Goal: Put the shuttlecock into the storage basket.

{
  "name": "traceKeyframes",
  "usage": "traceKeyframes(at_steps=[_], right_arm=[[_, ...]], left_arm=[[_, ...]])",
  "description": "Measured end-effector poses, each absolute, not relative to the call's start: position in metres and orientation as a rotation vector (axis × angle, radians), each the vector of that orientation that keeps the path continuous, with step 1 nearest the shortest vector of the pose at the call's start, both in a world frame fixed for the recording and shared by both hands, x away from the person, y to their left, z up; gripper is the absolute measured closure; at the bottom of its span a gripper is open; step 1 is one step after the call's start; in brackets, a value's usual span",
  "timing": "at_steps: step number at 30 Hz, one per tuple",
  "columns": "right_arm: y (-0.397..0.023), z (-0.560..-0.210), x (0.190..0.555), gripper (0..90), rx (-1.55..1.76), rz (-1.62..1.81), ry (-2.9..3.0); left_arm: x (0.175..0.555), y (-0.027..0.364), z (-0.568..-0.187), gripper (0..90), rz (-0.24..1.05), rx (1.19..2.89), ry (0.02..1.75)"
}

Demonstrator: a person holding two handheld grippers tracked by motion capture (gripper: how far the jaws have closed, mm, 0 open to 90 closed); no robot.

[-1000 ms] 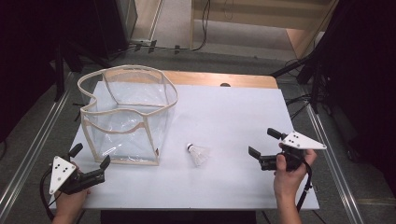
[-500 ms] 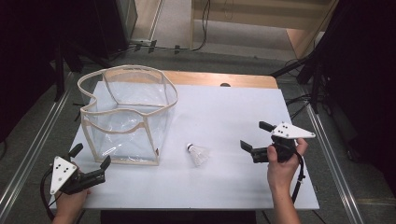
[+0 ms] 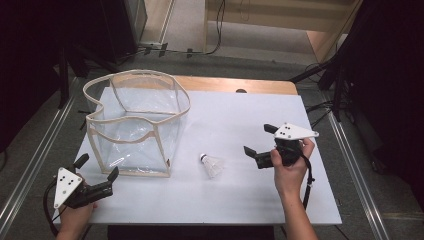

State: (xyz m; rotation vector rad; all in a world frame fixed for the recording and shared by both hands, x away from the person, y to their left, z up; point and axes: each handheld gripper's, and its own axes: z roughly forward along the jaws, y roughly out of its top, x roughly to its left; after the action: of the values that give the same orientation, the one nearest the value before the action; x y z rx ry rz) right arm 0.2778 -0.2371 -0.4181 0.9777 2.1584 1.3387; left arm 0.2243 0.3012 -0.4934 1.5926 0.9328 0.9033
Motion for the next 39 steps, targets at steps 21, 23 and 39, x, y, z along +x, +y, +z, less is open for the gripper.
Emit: traceKeyframes(at_steps=[21, 23, 39], right_arm=[[-0.187, -0.416, 0.302, 0.0, 0.894, 1.297, 2.274], [-0.184, -0.416, 0.303, 0.0, 0.894, 1.293, 2.284], [-0.159, -0.419, 0.312, 0.0, 0.881, 1.251, 2.369]], left_arm=[[0.224, 0.301, -0.493, 2.3, 0.901, 1.595, 0.929], [0.224, 0.301, -0.493, 2.3, 0.9, 1.594, 0.929], [0.225, 0.301, -0.493, 2.3, 0.9, 1.594, 0.928]])
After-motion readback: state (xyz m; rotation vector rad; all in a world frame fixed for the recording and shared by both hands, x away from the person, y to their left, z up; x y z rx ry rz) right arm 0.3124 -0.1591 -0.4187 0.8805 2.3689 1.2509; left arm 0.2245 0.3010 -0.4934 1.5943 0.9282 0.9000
